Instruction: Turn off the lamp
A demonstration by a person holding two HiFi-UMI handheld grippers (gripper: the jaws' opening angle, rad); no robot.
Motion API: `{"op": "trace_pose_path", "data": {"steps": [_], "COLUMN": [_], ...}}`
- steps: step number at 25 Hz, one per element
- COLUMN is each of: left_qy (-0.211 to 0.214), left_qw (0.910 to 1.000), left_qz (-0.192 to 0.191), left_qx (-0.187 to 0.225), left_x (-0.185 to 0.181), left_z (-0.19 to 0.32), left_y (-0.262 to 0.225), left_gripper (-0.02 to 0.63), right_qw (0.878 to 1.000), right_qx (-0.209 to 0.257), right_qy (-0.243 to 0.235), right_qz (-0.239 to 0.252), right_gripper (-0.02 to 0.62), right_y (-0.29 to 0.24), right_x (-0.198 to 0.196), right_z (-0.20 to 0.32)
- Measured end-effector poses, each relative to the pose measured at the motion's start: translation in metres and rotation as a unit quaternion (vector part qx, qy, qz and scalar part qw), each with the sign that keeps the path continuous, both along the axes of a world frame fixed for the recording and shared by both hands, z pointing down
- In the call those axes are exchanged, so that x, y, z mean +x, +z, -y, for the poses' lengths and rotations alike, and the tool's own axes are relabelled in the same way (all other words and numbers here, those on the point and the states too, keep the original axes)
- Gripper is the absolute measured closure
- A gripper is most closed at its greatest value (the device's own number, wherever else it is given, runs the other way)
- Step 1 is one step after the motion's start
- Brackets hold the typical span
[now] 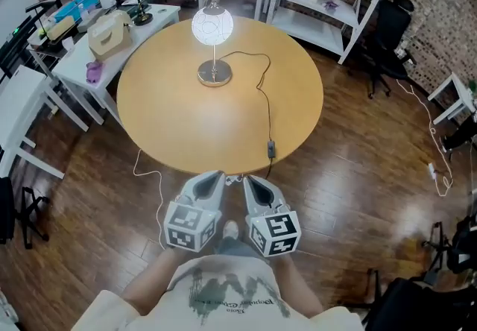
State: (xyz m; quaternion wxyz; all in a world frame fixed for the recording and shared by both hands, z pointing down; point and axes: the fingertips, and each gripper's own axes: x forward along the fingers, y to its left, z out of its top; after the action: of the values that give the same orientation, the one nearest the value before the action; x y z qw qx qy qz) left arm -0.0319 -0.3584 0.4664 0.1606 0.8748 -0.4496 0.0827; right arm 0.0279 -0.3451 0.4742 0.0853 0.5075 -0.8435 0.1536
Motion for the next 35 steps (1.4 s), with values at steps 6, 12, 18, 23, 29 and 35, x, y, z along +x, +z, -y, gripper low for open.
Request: {"op": "trace_pose_path", "data": {"steps": [6, 12, 18, 23, 29, 35], "left_qy": [0.004, 0.01, 0.024, 0.036, 0.04, 0.029], "left_qw": [0.9997, 0.9985, 0.9978, 0.9967, 0.9958, 0.9959], "left_qz": [0.016, 0.03, 0.028, 0.032, 0.034, 0.031], "left_qx": [-0.016, -0.045, -0.055, -0.065, -0.074, -0.08], "left_x": [0.026, 0.04, 0.058, 0.073, 0.078, 0.074], "left_z": [0.047, 0.064, 0.077, 0.086, 0.093, 0.103], "left_y": [0.02, 0.05, 0.071, 0.088, 0.098, 0.102], "left_gripper": [0.611, 0.611, 0.611, 0.611, 0.611, 0.611], "right_qw": [1.0, 0.999, 0.997, 0.994, 0.986, 0.983], "right_qx": [-0.009, -0.036, -0.056, -0.076, -0.097, -0.108], "right_qy": [-0.004, 0.02, 0.04, 0.053, 0.055, 0.056], "right_qz": [-0.009, -0.012, -0.026, -0.059, -0.123, -0.138], "right_gripper": [0.595, 0.595, 0.595, 0.595, 0.594, 0.574], "right_y": [0.022, 0.056, 0.082, 0.105, 0.137, 0.153], "right_x": [0.028, 0.056, 0.077, 0.09, 0.105, 0.111], "right_z": [0.055, 0.085, 0.104, 0.115, 0.13, 0.146]}}
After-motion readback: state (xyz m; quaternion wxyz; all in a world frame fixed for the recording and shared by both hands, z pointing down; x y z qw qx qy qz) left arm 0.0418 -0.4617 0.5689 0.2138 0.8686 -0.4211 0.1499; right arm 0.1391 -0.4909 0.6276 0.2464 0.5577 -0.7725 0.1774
